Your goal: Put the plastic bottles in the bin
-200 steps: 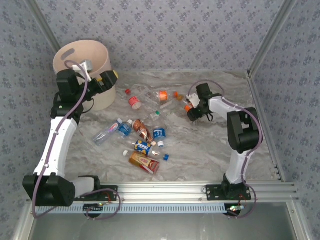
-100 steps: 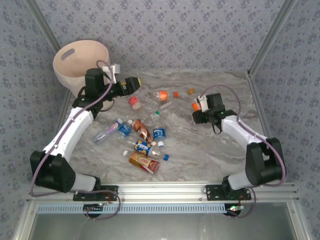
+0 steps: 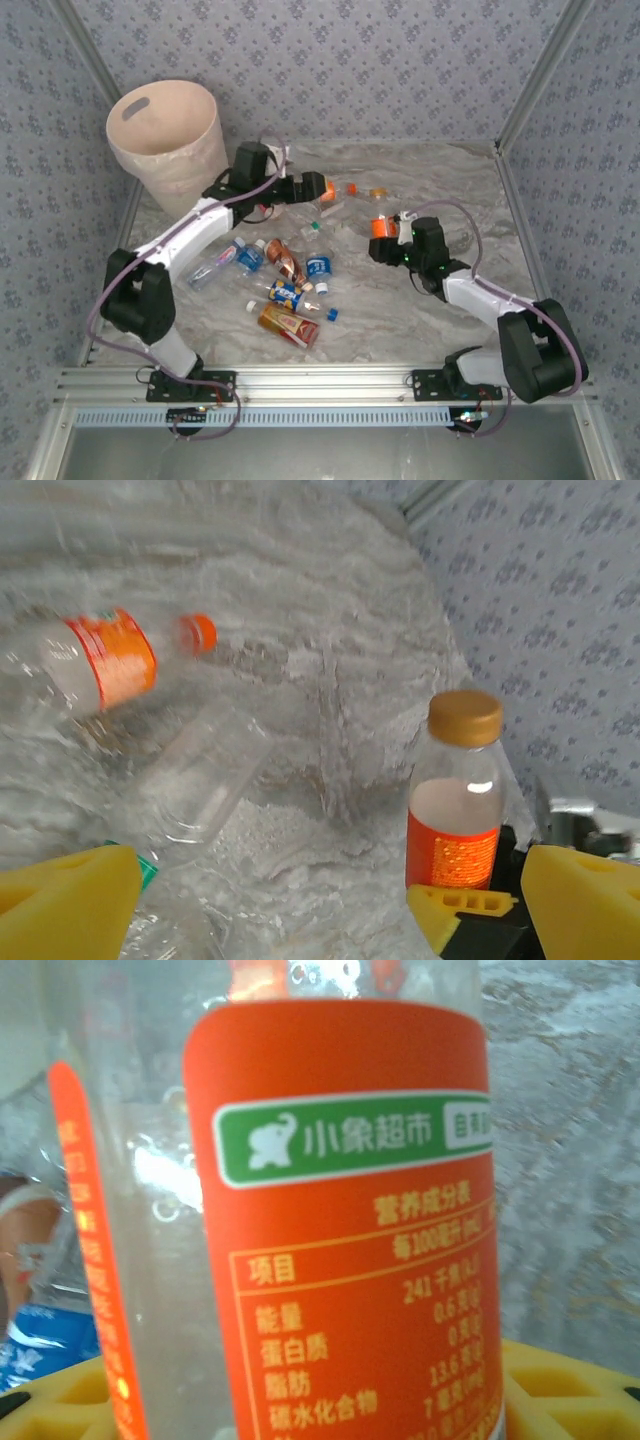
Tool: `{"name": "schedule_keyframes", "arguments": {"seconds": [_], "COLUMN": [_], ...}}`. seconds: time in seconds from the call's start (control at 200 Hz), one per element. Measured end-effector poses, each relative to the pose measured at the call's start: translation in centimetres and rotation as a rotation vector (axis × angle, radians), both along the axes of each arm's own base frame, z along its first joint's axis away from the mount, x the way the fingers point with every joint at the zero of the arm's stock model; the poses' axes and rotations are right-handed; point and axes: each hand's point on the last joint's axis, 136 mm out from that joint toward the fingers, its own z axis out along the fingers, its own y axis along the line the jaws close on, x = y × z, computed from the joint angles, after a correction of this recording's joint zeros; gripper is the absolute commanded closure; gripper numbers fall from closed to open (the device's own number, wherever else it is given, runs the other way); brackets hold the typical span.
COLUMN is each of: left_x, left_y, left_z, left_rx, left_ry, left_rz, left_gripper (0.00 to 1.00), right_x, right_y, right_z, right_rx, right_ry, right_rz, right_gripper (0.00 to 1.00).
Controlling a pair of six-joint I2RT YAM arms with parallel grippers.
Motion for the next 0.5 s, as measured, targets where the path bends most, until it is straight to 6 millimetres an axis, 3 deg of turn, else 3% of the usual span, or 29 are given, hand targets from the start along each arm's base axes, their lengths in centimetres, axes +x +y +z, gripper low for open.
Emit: {"name": "schedule_keyframes", "arguments": {"seconds": [0.255, 0.5], "left_x": [-0.4, -0.9], "left_y": [-4.5, -7.6], "left_z": [-3.4, -4.0], "left_rx": [-0.026, -0.050], "left_ry": [0.076, 0.083], "left_rz": [-0.077, -0.137], "left_gripper": [0.02, 0.02], "right_x": [0.6, 0.6], "right_y": [3.8, 6.4], "right_z": [-0.2, -0.2], "right_rx": [0.165, 0.264], "right_ry": [0.021, 0.048], "right_rz": [0.058, 0.121], "right_gripper": [0.49, 0.49]}}
